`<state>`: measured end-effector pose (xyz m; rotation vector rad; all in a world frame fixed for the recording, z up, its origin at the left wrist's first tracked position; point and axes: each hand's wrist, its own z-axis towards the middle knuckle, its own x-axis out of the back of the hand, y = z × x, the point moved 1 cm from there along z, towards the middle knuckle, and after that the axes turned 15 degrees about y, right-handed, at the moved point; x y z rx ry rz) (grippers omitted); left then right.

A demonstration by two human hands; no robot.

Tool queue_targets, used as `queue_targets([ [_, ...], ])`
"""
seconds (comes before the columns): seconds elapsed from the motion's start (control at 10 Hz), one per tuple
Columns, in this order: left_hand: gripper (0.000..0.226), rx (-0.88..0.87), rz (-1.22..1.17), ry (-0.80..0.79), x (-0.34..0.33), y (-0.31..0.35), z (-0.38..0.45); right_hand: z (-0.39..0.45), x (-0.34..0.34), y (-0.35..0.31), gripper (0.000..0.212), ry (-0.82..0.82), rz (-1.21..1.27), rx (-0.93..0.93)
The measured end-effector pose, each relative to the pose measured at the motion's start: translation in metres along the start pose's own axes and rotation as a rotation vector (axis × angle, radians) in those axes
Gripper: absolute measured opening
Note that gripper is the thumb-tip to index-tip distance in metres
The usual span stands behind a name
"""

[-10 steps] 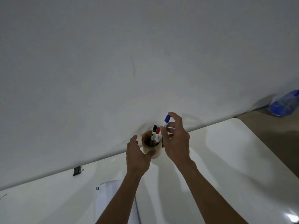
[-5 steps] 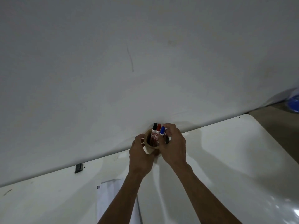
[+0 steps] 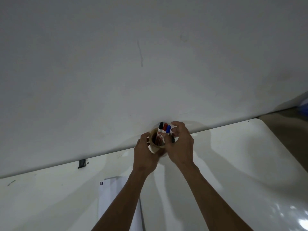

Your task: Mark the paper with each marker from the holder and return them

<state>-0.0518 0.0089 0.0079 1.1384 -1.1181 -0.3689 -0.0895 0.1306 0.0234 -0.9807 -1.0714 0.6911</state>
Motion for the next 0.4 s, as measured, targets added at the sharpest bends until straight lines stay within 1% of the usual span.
queue_targets([
  [0.2,0.085,0.04,0.033,0.002,0.01,-0.003,-0.005,-0.005,0.005,-0.006,0.043,-0.01,0.026,0.046],
  [0.3,0.085,0.04,0.048,0.058,0.027,-0.006,-0.012,-0.014,0.009,-0.01,0.041,-0.005,0.044,0.092],
  [0.4,0.075,0.047,0.033,0.134,0.05,-0.006,-0.03,-0.033,0.016,-0.019,0.044,0.001,0.041,0.12],
])
